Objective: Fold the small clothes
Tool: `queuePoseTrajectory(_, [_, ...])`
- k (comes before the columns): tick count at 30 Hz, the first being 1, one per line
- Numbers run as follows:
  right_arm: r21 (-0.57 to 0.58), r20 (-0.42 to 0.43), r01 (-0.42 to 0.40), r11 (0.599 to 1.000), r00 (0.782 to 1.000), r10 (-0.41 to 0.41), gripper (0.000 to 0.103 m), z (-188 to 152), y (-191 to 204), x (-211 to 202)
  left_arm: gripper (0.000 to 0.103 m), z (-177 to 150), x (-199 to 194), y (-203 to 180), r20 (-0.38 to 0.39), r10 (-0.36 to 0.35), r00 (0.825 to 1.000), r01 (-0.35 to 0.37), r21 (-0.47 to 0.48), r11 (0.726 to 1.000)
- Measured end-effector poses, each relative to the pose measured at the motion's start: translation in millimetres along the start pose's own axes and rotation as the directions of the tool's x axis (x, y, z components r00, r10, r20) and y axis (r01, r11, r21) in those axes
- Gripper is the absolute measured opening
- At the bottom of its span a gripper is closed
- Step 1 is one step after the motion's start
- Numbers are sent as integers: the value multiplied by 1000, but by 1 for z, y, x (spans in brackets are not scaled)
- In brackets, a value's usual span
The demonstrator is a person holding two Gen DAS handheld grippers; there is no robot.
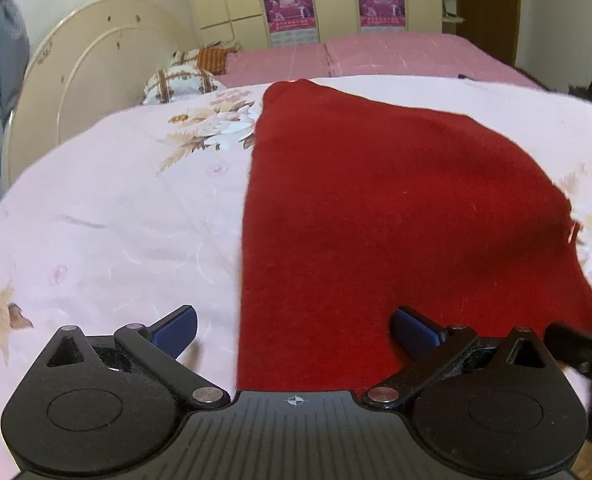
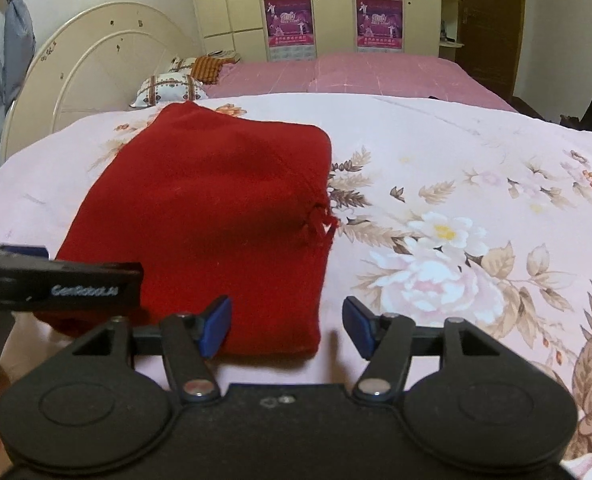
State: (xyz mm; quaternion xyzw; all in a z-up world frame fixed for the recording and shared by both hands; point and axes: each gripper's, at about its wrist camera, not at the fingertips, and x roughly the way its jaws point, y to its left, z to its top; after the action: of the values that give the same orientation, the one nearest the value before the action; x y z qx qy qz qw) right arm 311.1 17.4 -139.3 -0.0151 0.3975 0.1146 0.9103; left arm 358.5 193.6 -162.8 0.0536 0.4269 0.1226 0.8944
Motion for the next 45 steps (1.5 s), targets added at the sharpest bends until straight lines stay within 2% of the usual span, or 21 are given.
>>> queuePoseTrajectory(6, [35,-9,36,999,999,-35,61,6,-4,-9,103,9,1,-10,-26,29,999,-27,42,999])
queuePoseTrajectory(9, [55,38,18,998,999,-20,61,10,-5,-28,103,12,-11,-7,-34,10,999,-8,48,999])
queuePoseTrajectory(13, [49,77,11,999,997,-15,63,9,-8,-58,103,9,-49,-1,47,-8,999,5,70,998])
queuePoseTrajectory(15, [61,91,-4,998,996,-1,71,6,-11,-72,103,9,-71,6,83,-35,996,30,64,998])
queuePoseTrajectory(20, [23,104,-87,996,991,84,77,-1,-12,-110,103,2,-125,27,140,-99,985,98,19,995])
queuePoseTrajectory(23, [-64,73,-161,985,984,165,83,-4,-6,-133,103,-3,-158,36,185,-100,978,99,13,995])
queuePoseTrajectory(26, [-115,80,-190,975,977,199,90,-10,1,-159,103,-7,-186,44,217,-84,972,87,-3,996])
queuePoseTrajectory(30, [-87,105,-230,969,966,238,102,-16,2,-190,103,-19,-222,53,226,-72,971,85,-46,995])
queuePoseTrajectory(31, [-64,106,-238,969,964,244,102,-18,0,-196,103,-23,-231,53,227,-71,971,85,-55,995])
queuePoseTrajectory(34, [-19,114,-200,980,973,200,102,-25,-2,-217,103,-39,-256,51,228,-41,973,60,-77,995])
queuePoseTrajectory(37, [-70,177,-112,991,977,123,102,-36,-2,-243,103,-57,-281,44,205,-42,978,65,-105,992])
queuePoseTrajectory(39, [-100,246,-52,994,966,76,102,-45,-3,-261,103,-68,-297,39,212,-29,977,55,-114,992])
queuePoseTrajectory(41, [-81,303,-8,997,952,32,102,-54,-7,-278,103,-81,-315,36,220,-16,975,48,-141,989])
queuePoseTrajectory(45, [-32,356,46,998,934,-32,102,-66,-18,-304,103,-101,-344,32,221,-14,975,55,-178,983])
